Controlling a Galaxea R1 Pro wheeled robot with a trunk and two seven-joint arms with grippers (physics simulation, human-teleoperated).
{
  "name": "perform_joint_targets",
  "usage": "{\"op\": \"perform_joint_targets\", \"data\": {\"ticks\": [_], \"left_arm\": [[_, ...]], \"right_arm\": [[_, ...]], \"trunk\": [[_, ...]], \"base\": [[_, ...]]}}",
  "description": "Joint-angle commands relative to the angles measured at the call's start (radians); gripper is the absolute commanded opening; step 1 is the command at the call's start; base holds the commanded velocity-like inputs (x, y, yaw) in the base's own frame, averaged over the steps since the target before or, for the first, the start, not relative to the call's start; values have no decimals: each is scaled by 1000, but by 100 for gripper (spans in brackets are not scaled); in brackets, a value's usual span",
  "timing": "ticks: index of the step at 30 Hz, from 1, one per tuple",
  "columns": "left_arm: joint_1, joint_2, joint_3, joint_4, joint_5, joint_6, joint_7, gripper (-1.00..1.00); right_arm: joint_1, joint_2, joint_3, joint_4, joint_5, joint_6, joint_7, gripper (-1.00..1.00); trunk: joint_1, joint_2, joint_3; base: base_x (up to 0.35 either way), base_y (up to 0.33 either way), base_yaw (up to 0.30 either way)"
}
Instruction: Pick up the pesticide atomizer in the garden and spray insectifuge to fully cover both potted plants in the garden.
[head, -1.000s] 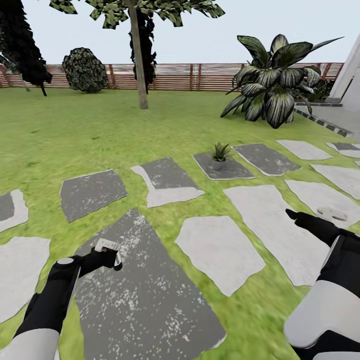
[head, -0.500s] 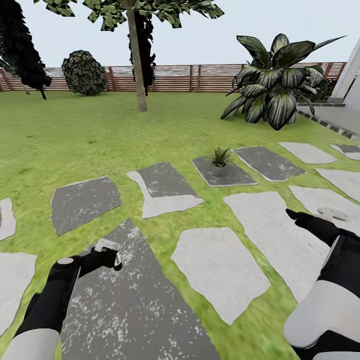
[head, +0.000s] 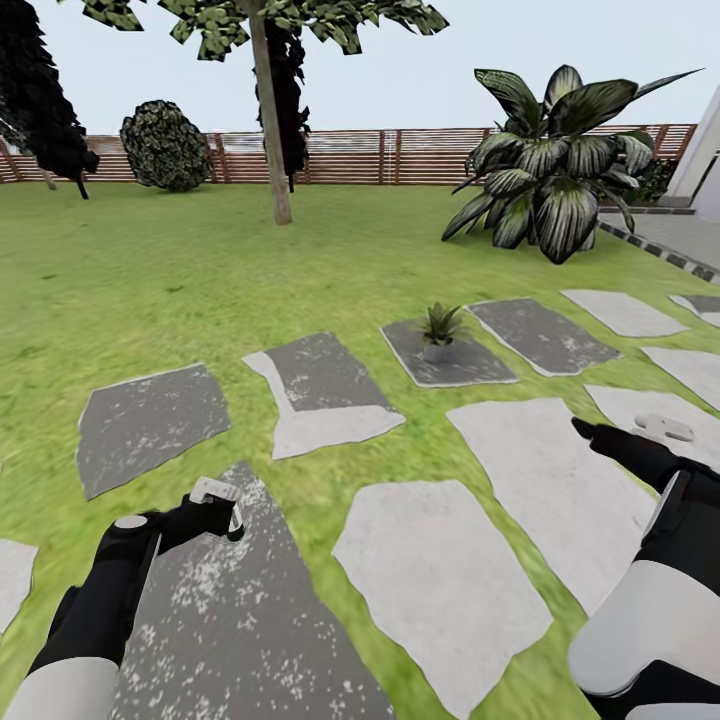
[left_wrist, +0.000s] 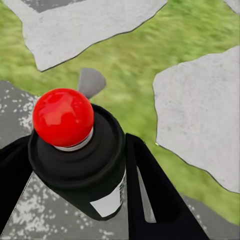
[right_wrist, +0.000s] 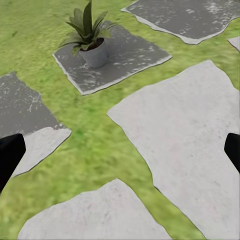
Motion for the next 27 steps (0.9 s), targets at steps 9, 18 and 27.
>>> {"op": "perform_joint_targets", "data": {"ticks": [9,18,27], "left_arm": [[-1,0,2,-1,-6,4,-8,-100],[-1,0,2,-1,-6,4,-8,-100],[-1,0,1,-1,-5,5,-8,-100]], "right_arm": [[-1,1,-3,-1,10,1,11,100],[-1,0,-3,-1,10,1,10,100],[-2,0,-3,-1,10,1,10,100]], "trunk": [[0,0,-1],[0,0,-1],[0,0,-1]], "base": [[340,-73,0],[340,-73,0],[230,-43,0]]}}
